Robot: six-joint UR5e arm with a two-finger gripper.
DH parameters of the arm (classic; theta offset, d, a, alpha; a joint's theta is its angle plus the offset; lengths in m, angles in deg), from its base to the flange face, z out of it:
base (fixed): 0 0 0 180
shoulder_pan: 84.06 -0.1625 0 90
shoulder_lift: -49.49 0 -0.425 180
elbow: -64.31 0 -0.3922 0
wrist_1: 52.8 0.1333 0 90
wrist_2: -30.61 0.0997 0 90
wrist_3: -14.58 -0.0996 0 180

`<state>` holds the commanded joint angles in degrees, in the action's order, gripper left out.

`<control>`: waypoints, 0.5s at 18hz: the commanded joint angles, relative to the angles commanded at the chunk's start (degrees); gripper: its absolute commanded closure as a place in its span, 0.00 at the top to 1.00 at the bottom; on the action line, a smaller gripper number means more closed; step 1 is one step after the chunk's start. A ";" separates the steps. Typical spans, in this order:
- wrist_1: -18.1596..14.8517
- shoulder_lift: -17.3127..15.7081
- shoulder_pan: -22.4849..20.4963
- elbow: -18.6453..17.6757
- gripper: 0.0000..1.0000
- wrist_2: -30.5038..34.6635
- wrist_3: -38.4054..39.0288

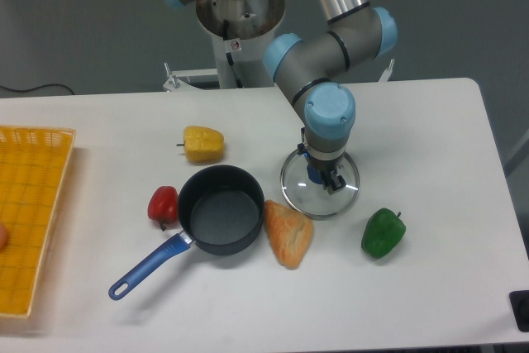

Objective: Place the lid on the table

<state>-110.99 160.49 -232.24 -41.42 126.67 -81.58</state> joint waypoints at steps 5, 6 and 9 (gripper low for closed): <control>0.09 0.09 0.53 0.09 0.60 0.62 0.09; 0.09 0.09 0.53 0.09 0.60 0.62 0.09; 0.09 0.26 0.62 0.09 0.61 0.62 0.09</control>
<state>-110.90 160.75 -231.62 -41.33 127.29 -81.49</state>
